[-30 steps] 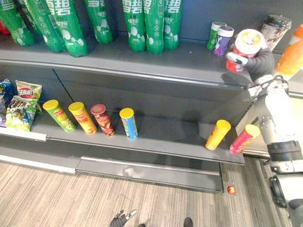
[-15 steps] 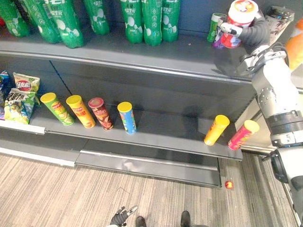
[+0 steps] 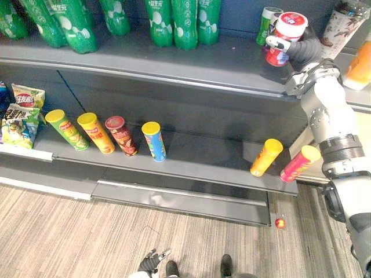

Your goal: Put the gum and the chips on the shelf.

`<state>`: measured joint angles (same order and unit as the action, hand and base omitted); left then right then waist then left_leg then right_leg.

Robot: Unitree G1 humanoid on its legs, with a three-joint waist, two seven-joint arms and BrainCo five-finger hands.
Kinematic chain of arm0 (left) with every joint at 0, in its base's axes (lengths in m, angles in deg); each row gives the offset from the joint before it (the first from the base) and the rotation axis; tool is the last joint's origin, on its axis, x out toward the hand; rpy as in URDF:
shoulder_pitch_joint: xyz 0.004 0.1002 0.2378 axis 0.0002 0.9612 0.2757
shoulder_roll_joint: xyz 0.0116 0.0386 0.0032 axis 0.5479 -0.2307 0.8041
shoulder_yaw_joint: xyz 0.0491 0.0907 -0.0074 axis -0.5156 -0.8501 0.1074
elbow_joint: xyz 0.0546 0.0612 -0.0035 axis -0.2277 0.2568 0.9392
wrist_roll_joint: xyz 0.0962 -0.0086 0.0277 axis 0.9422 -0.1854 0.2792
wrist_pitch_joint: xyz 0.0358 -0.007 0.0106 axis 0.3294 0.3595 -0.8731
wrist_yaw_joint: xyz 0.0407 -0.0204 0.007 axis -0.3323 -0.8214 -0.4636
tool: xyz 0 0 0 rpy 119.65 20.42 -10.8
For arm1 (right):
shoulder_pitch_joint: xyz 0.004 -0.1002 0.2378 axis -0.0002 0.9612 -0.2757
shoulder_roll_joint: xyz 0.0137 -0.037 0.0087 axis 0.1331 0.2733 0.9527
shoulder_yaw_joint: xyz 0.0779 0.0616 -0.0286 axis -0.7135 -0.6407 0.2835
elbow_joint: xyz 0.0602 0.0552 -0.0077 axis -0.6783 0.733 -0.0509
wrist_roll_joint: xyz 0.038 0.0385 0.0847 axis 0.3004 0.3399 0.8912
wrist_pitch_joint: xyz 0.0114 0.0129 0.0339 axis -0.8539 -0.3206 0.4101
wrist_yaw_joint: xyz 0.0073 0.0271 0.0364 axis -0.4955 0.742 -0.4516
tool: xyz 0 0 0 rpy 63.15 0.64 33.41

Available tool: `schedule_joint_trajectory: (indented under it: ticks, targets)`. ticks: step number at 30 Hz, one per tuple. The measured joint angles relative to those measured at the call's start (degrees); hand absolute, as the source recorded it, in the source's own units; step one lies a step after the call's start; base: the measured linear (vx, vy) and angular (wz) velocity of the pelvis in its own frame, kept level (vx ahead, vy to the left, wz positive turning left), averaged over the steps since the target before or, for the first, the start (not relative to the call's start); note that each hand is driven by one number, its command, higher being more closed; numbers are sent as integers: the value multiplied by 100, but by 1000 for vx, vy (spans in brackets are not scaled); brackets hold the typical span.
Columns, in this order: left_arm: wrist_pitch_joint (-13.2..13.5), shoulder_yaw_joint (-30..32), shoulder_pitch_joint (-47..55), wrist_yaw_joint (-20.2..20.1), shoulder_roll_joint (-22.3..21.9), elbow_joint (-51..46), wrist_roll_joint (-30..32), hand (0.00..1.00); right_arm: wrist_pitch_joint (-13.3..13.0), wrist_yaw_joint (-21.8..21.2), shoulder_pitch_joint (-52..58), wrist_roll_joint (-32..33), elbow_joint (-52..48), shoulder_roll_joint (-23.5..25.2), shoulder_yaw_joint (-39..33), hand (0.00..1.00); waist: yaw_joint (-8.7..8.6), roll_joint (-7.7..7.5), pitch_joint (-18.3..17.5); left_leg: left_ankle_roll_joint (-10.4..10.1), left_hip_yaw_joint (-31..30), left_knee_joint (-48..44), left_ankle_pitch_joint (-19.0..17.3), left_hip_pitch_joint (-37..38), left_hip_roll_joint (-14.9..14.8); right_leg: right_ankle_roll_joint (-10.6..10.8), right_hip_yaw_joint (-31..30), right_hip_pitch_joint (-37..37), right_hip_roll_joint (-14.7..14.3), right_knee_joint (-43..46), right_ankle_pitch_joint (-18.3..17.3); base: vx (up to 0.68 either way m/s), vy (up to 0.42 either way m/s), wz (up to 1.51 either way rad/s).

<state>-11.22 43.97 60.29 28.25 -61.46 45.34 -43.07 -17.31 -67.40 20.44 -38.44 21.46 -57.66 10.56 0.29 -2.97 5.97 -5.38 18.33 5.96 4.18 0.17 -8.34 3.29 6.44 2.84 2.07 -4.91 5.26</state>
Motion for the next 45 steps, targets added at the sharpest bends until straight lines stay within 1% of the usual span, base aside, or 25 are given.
schedule_joint_trajectory:
  ticks: [4,13,16,17,26,30,40,43,45]
  targets:
    - [-6,0,-49,8,0,-3,1,0,0,2,-71,123,-6,30,-45,100,-4,0,104,-19,2,0,18,-1,-27,16,1,2,-26,-8,-35,-17,-10,-1]
    - [-7,-31,-57,26,14,-3,24,0,-10,-16,43,165,-331,39,-46,100,-13,-18,116,-21,19,0,18,3,-22,-14,-6,-2,-24,-21,-13,20,-1,0]
    - [-9,-47,-66,68,11,-1,46,0,-54,-22,125,165,-444,39,-45,100,-16,-17,116,-20,16,0,19,7,-23,-16,-4,-6,-24,-18,-11,22,-2,0]
    - [-9,-52,-67,74,11,0,48,0,-68,-23,137,165,-443,39,-44,0,-16,-17,116,-19,15,0,20,8,-23,-16,-4,-7,-24,-16,-11,0,0,0]
    - [-10,-99,-88,92,12,6,45,0,-104,-26,496,163,-405,75,9,0,-3,-23,119,-21,5,0,32,12,-23,5,-7,-6,-23,2,-24,0,0,0]
    - [-12,-98,-89,101,13,9,45,0,-162,-26,503,160,-440,107,2,0,-8,-31,122,-21,10,0,33,14,-23,7,-10,-7,-23,-2,-25,0,0,0]
    - [-13,-98,-92,111,12,8,48,0,-201,-19,528,153,-465,154,-58,0,-9,-51,125,-19,24,0,38,31,-23,-23,-20,-19,-22,-8,-2,0,0,0]
    - [-12,-94,-96,122,4,3,48,0,-205,12,637,99,-578,223,-255,0,-2,-51,125,-19,18,0,40,33,-23,-23,-14,-23,-22,-6,-2,0,0,0]
    - [-11,-92,-95,130,4,4,48,0,-217,112,709,60,-669,325,-396,0,-3,-52,125,-20,15,0,41,34,-24,-23,-9,-27,-22,-6,-2,0,0,0]
